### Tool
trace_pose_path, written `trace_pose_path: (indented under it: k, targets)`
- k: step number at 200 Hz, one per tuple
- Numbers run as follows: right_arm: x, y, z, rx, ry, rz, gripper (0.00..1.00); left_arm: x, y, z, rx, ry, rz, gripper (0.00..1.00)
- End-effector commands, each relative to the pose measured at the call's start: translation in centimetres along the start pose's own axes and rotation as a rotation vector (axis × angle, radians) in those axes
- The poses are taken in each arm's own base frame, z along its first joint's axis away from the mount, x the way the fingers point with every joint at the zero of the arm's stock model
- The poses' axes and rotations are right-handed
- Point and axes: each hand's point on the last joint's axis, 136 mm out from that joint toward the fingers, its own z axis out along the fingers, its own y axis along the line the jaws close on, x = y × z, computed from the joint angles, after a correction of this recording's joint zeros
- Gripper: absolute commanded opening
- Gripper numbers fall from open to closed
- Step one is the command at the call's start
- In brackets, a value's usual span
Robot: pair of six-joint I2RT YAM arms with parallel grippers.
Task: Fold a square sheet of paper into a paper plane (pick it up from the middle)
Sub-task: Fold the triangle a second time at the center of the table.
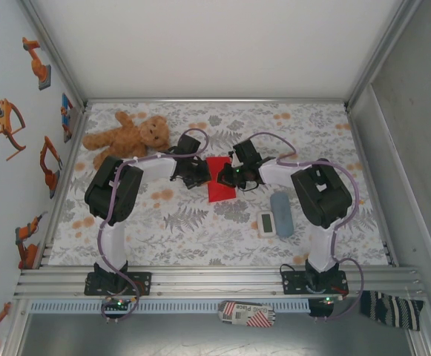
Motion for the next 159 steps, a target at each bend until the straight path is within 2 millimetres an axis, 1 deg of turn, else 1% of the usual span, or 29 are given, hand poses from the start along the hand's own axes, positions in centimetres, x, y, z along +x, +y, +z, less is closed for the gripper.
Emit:
trace_pose_path:
  k: [1, 25, 47, 64, 84, 96, 113, 128, 159]
  targets:
    - [-0.2, -1.3, 0.4, 0.035, 0.0, 0.004, 0.0, 0.4, 0.5, 0.3, -0.035, 0.026, 0.02, 0.05]
    - [0.4, -2.7, 0.8, 0.063, 0.012, 0.026, 0.0, -0.3, -1.0, -0.7, -0.005, 0.005, 0.044, 0.05]
    - [0.8, -3.9, 1.1, 0.086, 0.018, 0.047, 0.0, -0.7, -1.9, -1.4, 0.018, -0.009, 0.056, 0.06]
    - [1.1, -4.7, 1.3, 0.101, 0.023, 0.062, 0.0, -0.7, -2.5, -2.1, 0.036, -0.017, 0.06, 0.06]
    - [1.5, -5.4, 1.5, 0.113, 0.03, 0.072, 0.0, -0.4, -3.5, -3.5, 0.085, -0.028, 0.062, 0.1]
    - [1.7, -5.6, 1.6, 0.115, 0.032, 0.074, 0.0, 0.1, -4.0, -4.2, 0.111, -0.03, 0.06, 0.11]
    - [1.9, -5.9, 1.6, 0.12, 0.034, 0.079, 0.0, 1.1, -4.0, -4.7, 0.126, -0.022, 0.046, 0.14]
    - [1.9, -6.1, 1.6, 0.122, 0.035, 0.084, 0.0, 2.4, -3.8, -4.5, 0.125, 0.001, 0.036, 0.14]
    - [2.0, -6.1, 1.7, 0.12, 0.038, 0.09, 0.0, 4.8, -4.1, -3.7, 0.116, 0.043, 0.046, 0.16]
